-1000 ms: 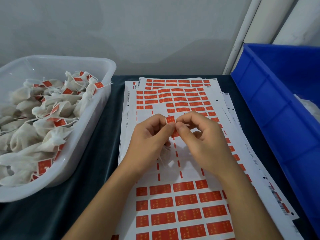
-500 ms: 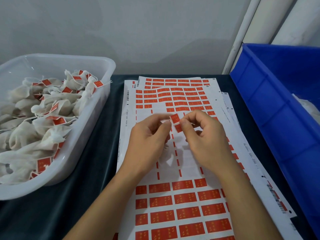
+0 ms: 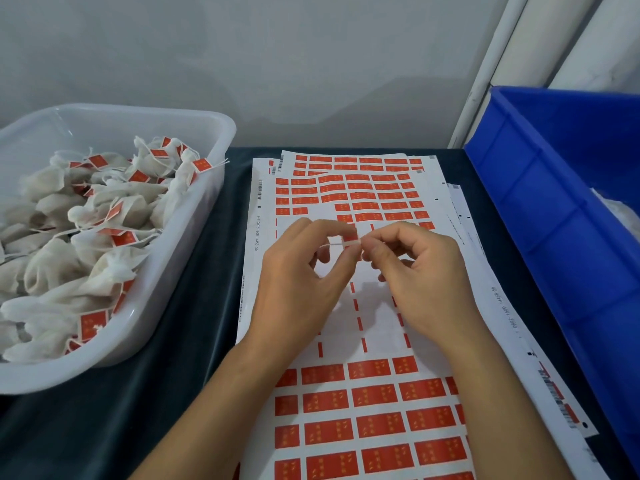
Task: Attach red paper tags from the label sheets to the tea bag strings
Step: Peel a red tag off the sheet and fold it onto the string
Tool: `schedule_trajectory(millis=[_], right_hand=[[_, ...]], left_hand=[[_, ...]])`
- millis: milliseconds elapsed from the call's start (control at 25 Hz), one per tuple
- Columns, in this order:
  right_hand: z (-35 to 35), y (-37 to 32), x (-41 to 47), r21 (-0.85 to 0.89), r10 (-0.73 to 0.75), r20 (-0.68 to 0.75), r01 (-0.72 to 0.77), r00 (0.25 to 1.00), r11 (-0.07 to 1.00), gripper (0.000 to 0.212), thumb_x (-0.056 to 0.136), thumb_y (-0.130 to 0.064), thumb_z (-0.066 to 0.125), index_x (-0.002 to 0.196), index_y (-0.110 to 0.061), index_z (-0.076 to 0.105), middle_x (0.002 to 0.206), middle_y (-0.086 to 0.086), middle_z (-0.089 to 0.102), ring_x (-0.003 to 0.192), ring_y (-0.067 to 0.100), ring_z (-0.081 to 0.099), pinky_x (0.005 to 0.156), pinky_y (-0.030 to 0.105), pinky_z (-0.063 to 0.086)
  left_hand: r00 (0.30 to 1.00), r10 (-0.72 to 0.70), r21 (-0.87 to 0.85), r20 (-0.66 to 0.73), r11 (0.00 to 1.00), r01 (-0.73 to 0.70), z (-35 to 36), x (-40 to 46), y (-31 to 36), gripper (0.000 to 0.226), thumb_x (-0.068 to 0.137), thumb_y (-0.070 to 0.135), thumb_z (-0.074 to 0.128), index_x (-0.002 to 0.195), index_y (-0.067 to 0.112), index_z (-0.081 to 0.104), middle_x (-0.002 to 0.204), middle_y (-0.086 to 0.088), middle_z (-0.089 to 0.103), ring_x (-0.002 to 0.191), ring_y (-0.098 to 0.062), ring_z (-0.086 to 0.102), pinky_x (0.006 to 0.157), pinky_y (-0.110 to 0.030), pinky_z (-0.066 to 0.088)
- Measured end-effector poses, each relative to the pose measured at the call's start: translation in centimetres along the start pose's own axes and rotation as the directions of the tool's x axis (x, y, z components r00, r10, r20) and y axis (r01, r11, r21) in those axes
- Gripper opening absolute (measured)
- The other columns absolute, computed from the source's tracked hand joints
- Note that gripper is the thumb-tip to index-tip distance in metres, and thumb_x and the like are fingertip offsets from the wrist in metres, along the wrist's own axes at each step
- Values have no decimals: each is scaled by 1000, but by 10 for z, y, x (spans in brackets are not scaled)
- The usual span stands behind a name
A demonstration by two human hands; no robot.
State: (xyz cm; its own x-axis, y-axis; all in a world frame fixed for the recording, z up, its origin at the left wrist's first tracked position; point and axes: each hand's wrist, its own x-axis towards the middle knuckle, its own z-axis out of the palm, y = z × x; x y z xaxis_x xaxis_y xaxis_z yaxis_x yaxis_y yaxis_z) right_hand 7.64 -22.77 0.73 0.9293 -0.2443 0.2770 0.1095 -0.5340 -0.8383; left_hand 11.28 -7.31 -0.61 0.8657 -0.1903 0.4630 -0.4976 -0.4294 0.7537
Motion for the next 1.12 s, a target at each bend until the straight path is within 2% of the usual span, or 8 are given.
schedule_trajectory(millis=[120,240,320,480,600,800,880,1120], right_hand=[[-2,-2,-1,-33,-27,-30,26,999,999,5,86,-52,58,88,-50,63,86,-36,64,96,-12,61,65,4,48],[-3,-3,-1,-28,-56,-51,55,997,998,7,86,-52,56,90,-49,61,87,-38,61,97,-15,59,68,-2,46],[-3,-3,-1,-33,-53,-35,51,998,998,3,90,-48,60,89,-50,59,87,-40,60,99,-17,57,62,4,48],[-4,-1,0,-3,-54,-15,54,998,999,16,96,-37,67,89,-50,59,91,-40,61,101,-17,56,72,13,49],[-4,2,1,28,-49,6,48,999,998,14,97,-34,67,91,-45,63,99,-34,65,102,-11,59,77,20,54],[-5,2,2,37,-60,42,59,997,998,17,97,-30,68,90,-44,62,95,-32,67,94,-5,66,68,8,52],[-5,2,1,65,-60,49,57,997,996,19,98,-27,68,90,-43,63,92,-30,69,91,-4,68,72,5,51],[-4,1,0,148,-39,65,29,997,989,13,98,-24,68,95,-37,65,88,-21,73,85,1,71,75,10,55]], left_hand=[[1000,-14,37,2,999,14,1,0,-2,17,94,38,74,111,33,74,94,22,64,91,-6,59,75,-10,50],[999,-29,15,18,999,29,0,2,-2,15,94,36,74,108,32,75,87,26,61,87,-5,58,71,-9,47],[996,-78,-52,53,995,80,-2,3,-2,11,94,37,74,105,36,75,82,23,64,83,-6,59,68,-10,47],[966,-193,-199,169,954,226,-7,7,-2,3,93,40,74,95,41,77,80,16,73,76,-13,66,65,-12,53],[949,-216,-263,230,925,274,-10,10,-3,7,93,38,74,89,39,80,85,18,77,84,-5,72,71,-6,52],[911,-273,-321,308,872,370,-13,12,-4,10,94,40,72,88,42,81,87,16,78,84,-1,71,62,-5,48],[904,-290,-326,314,862,389,-13,12,-4,10,94,39,73,87,42,81,87,16,78,81,0,70,61,-5,48],[899,-303,-341,316,848,406,-13,13,-3,12,93,36,74,84,39,81,84,14,78,76,1,70,62,-6,48]])
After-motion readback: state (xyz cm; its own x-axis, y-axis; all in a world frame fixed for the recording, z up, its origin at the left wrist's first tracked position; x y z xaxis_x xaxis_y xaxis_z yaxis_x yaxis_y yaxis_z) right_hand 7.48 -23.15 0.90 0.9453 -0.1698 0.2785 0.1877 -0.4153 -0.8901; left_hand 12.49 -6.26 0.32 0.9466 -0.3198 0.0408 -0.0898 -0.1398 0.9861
